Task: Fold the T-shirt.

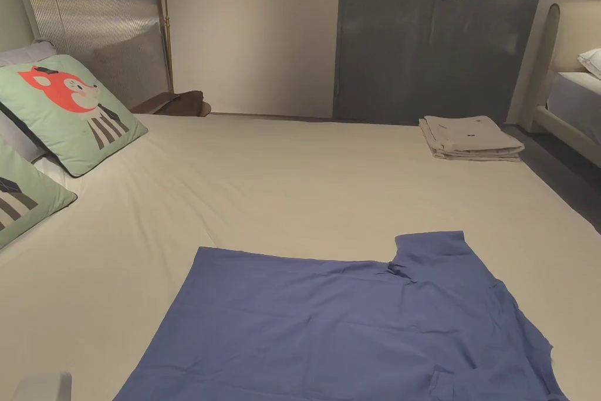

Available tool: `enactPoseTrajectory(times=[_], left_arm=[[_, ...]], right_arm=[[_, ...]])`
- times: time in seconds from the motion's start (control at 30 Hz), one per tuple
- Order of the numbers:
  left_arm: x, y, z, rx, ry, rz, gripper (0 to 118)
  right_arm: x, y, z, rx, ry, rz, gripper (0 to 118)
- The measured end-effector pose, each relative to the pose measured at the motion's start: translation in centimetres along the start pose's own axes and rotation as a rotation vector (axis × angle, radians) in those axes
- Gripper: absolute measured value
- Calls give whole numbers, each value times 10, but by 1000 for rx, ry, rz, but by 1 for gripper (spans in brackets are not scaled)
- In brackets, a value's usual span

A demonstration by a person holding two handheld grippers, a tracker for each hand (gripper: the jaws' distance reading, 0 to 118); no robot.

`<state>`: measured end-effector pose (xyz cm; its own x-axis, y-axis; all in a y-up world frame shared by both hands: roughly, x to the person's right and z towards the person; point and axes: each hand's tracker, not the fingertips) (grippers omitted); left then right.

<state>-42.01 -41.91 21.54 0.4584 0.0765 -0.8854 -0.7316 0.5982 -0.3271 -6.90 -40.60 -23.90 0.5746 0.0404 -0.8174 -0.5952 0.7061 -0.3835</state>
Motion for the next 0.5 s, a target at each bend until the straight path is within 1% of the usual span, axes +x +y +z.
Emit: enactPoseTrajectory(times=[0.03,0.07,0.13,0.27,0.37,0.5], left_arm=[[-2,-6,-1,-12,2,-4,1],[-3,-12,-2,-25,0,-16,1],[-3,-20,-5,-61,-2,-23,1],[-2,-29,-9,-75,8,-43,1],[-2,-33,-11,-79,19,-65,1],[0,-37,-16,-89,27,-79,1]], right_arm=[[0,-9,0,-20,-4,1,3],[1,-15,1,-36,-15,18,3],[0,-29,-4,-78,-18,14,3],[3,-52,-16,-123,-28,5,3],[9,-65,-27,-137,-35,4,3],[11,-65,-28,-133,-41,-10,3]])
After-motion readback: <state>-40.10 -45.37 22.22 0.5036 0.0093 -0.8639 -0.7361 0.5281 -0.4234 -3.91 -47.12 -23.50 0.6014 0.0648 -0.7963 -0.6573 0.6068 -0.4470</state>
